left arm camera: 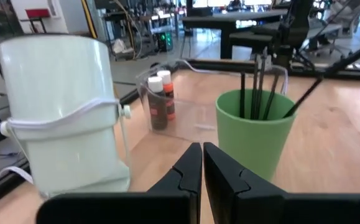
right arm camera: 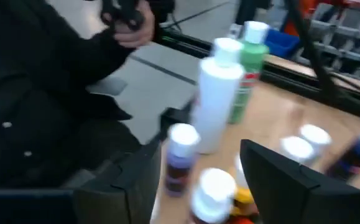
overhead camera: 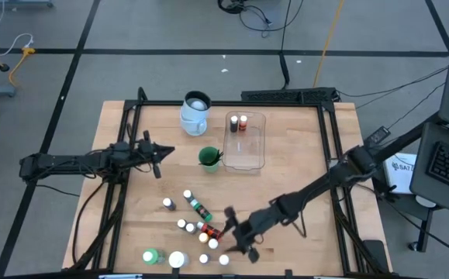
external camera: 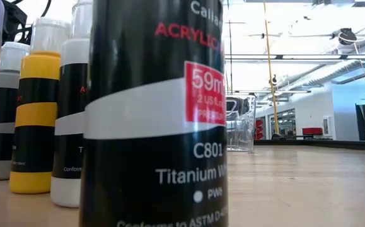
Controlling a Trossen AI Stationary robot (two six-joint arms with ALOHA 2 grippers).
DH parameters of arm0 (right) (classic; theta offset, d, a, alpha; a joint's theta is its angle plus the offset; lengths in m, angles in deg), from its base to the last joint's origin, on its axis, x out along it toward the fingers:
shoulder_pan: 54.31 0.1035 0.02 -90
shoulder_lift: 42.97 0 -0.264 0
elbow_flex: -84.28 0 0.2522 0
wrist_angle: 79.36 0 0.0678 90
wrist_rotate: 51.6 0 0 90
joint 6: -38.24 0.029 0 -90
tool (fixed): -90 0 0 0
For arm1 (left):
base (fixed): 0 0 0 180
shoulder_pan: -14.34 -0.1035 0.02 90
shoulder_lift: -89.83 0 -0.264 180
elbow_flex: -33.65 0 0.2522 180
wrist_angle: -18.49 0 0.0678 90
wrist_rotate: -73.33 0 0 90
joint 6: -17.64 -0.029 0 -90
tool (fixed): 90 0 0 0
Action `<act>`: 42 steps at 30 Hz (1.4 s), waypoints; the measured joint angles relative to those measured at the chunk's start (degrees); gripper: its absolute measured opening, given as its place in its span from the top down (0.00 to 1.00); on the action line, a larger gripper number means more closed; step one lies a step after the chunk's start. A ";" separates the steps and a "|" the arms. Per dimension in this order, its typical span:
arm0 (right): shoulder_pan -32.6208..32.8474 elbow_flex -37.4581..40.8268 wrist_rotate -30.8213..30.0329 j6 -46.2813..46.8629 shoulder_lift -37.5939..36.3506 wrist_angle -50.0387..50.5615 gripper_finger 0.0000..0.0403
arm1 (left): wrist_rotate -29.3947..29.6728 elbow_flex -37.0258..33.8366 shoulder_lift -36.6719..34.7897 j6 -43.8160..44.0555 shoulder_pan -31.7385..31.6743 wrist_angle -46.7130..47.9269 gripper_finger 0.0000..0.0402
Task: Pick & Place Paint Supplies
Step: Put the small white paint bottle into the transparent bin
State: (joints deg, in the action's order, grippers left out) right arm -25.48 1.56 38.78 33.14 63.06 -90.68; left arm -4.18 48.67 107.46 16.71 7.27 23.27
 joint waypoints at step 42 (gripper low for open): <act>1.22 -2.28 8.56 5.00 12.10 -3.86 0.55 | -1.00 0.00 -0.01 2.21 0.02 1.25 0.95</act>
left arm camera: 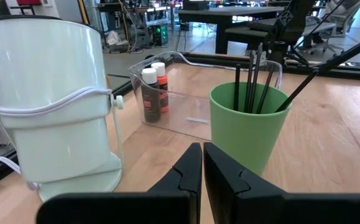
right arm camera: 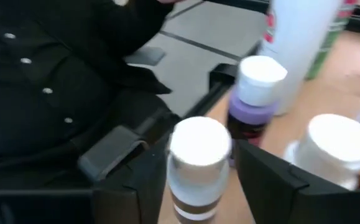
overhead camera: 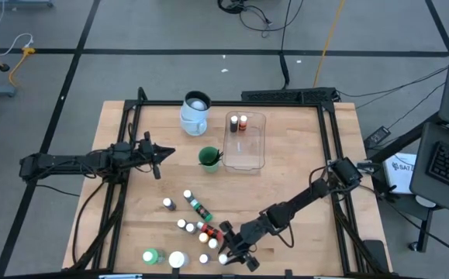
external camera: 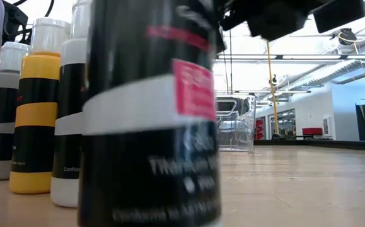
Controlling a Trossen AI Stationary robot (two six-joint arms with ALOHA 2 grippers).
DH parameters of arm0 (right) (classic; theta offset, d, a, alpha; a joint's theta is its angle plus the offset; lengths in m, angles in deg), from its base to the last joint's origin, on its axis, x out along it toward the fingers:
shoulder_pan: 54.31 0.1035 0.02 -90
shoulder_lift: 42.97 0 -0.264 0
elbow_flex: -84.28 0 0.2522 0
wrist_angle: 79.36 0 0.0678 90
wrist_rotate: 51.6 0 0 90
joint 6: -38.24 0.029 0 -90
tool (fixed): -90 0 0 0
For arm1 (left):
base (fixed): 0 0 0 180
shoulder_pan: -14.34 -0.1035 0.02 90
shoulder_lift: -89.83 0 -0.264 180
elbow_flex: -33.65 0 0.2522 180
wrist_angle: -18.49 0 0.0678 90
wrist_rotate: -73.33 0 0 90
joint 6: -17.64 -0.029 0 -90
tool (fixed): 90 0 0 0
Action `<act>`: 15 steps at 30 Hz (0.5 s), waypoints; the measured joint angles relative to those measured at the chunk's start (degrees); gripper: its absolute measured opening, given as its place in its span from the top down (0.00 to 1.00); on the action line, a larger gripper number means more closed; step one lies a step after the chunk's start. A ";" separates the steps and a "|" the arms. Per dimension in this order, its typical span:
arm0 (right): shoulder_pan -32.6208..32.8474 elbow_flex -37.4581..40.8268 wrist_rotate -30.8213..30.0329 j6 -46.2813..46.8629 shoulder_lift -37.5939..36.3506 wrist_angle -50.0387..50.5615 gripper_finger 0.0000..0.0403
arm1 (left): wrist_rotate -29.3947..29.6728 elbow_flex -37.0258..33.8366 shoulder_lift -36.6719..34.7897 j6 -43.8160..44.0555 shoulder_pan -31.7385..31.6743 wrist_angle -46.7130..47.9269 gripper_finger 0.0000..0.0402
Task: Pick & Place Paint Supplies
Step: Put the small white paint bottle into the transparent bin
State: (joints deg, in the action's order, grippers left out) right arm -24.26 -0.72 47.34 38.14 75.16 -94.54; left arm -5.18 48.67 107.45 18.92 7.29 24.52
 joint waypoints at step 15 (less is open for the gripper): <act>0.45 0.04 -5.01 -2.43 -4.60 3.69 0.73 | -0.01 0.00 0.01 0.14 0.00 0.31 0.95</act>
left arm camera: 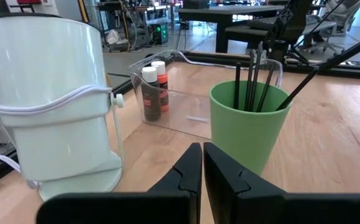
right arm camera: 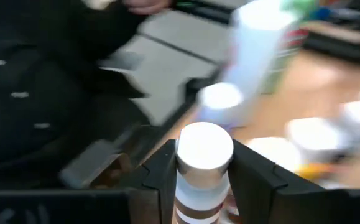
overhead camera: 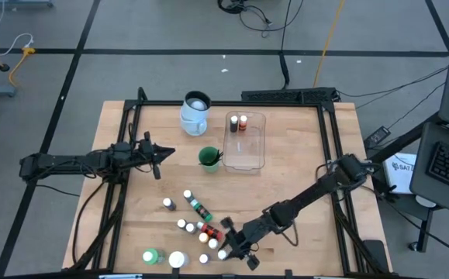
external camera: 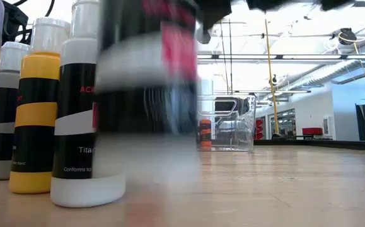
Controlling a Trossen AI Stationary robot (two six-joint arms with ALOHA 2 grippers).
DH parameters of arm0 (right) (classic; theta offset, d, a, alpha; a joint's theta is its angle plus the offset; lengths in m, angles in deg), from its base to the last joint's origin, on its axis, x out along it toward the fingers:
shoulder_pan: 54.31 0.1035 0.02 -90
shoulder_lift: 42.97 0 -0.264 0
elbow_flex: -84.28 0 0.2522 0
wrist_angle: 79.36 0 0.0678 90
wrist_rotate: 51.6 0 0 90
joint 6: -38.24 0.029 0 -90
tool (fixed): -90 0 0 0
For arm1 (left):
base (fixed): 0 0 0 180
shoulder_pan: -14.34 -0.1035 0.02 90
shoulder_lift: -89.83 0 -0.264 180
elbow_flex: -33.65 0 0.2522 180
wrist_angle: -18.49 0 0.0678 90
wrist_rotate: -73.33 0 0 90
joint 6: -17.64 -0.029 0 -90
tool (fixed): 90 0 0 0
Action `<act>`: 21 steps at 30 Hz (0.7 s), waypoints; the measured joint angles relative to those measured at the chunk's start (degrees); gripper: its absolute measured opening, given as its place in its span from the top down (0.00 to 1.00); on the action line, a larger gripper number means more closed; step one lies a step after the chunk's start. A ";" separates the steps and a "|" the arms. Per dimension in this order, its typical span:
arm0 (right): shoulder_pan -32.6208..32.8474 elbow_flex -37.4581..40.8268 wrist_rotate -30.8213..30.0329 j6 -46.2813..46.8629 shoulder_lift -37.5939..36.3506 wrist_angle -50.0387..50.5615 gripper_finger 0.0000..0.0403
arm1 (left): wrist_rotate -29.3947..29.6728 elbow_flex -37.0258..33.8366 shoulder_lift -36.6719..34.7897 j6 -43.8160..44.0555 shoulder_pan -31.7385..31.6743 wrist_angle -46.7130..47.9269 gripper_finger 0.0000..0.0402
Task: Pick & Place Paint Supplies
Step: Put the small white paint bottle into the transparent bin
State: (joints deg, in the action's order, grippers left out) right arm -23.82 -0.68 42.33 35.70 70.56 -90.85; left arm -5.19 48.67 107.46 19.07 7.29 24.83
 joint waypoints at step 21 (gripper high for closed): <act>-29.93 13.73 -15.75 -12.77 -43.71 26.17 0.73 | -0.65 0.02 -0.02 -16.24 0.00 -4.78 0.95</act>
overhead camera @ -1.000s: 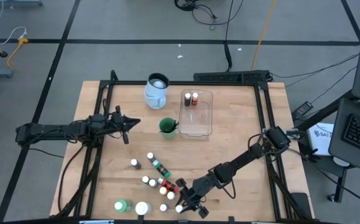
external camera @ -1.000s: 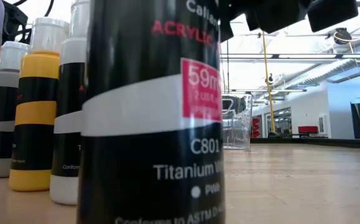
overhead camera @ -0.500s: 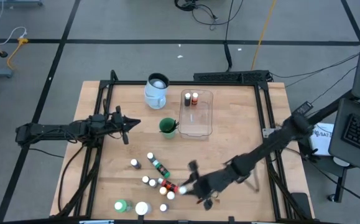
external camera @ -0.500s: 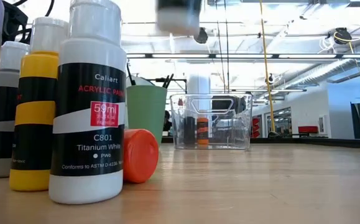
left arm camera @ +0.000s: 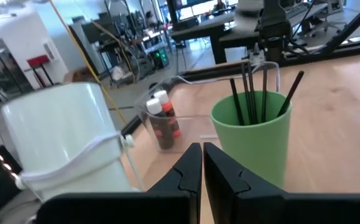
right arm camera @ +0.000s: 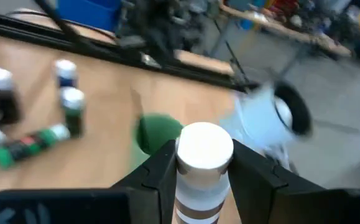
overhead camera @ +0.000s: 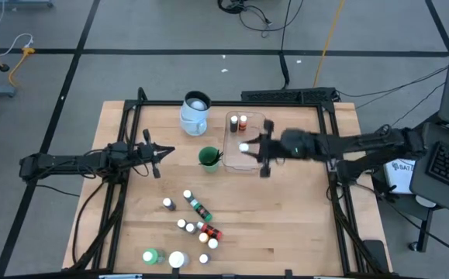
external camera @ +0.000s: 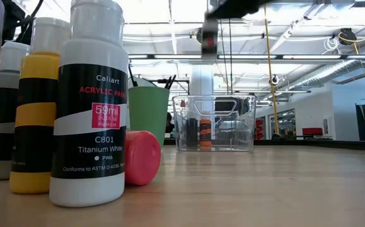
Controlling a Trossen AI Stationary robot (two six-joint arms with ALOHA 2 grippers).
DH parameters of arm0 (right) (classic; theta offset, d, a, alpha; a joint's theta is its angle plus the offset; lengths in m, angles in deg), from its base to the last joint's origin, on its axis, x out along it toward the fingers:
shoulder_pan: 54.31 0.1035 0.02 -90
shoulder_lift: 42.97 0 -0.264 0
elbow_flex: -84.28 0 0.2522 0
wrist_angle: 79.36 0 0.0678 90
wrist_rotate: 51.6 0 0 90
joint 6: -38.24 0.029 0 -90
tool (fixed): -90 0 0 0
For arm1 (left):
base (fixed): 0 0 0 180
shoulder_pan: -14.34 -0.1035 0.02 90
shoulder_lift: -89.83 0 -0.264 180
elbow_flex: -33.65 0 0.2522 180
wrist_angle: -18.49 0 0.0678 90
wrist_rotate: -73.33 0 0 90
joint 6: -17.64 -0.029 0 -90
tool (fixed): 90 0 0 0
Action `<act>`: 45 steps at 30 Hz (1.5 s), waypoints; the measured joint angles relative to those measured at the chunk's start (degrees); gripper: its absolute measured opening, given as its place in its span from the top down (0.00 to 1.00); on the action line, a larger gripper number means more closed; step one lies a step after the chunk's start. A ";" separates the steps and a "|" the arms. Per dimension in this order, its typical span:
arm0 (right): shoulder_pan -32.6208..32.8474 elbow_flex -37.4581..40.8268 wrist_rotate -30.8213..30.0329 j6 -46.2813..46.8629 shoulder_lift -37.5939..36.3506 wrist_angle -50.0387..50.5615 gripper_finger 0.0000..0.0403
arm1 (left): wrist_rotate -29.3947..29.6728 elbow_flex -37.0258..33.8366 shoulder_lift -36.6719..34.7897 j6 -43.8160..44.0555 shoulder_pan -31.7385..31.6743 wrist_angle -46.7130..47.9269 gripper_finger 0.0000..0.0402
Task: Pick & Place Paint Supplies
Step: Put the small white paint bottle into the transparent bin
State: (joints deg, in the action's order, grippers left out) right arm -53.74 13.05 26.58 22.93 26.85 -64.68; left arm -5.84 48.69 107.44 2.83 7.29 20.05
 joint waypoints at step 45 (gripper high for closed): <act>-30.29 23.25 13.19 5.44 25.12 -49.50 0.72 | 5.66 0.00 0.00 3.11 0.00 0.51 0.95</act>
State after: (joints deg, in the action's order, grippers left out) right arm -84.04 36.30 39.77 28.37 51.97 -114.18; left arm -0.17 48.69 107.44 5.94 7.29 20.57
